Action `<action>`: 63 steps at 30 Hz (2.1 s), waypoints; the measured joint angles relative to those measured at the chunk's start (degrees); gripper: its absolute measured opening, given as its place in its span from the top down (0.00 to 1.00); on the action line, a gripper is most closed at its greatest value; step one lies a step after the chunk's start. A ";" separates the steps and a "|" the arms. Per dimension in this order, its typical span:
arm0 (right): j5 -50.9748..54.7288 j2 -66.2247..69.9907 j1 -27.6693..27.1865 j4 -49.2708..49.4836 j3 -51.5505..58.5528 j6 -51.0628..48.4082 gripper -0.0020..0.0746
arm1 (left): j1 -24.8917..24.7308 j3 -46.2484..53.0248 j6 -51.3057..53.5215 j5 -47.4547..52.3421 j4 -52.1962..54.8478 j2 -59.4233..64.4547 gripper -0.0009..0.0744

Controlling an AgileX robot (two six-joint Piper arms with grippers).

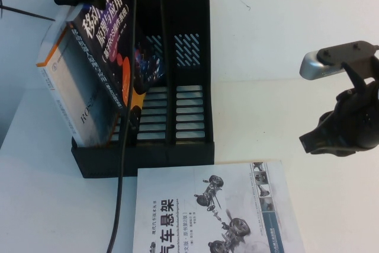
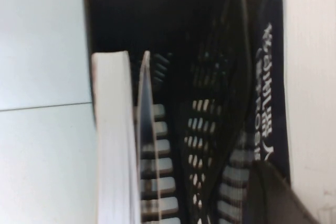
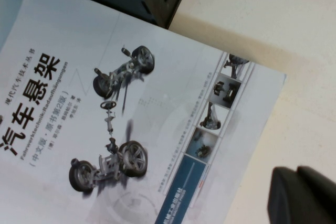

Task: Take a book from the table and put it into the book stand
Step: Place the book on the book shelf

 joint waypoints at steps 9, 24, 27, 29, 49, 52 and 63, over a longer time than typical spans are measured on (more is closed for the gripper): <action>-0.11 0.53 0.00 0.00 0.00 0.00 0.97 | -0.22 -0.88 -2.29 -0.78 1.74 0.21 0.84; -1.09 2.38 0.00 0.00 0.00 0.00 0.97 | -0.33 -5.31 -2.67 -1.49 2.29 0.30 0.84; -1.59 2.38 0.00 -0.09 0.00 0.00 0.97 | -0.33 -7.56 -2.79 -1.60 2.42 0.30 0.84; -1.89 2.38 0.00 -0.13 0.00 0.00 0.97 | -0.33 -8.30 -2.79 -1.47 2.55 0.30 0.84; -3.57 2.38 0.00 -0.22 0.00 -0.11 0.97 | -0.33 -8.54 -0.46 3.95 -1.92 6.85 0.83; -3.81 2.38 0.00 -0.22 0.00 -0.11 0.97 | -0.33 -8.54 0.43 2.80 -2.56 7.36 0.73; -4.58 2.38 0.00 -0.62 0.00 -0.82 0.97 | -0.23 -8.95 2.06 0.56 -0.70 6.10 0.55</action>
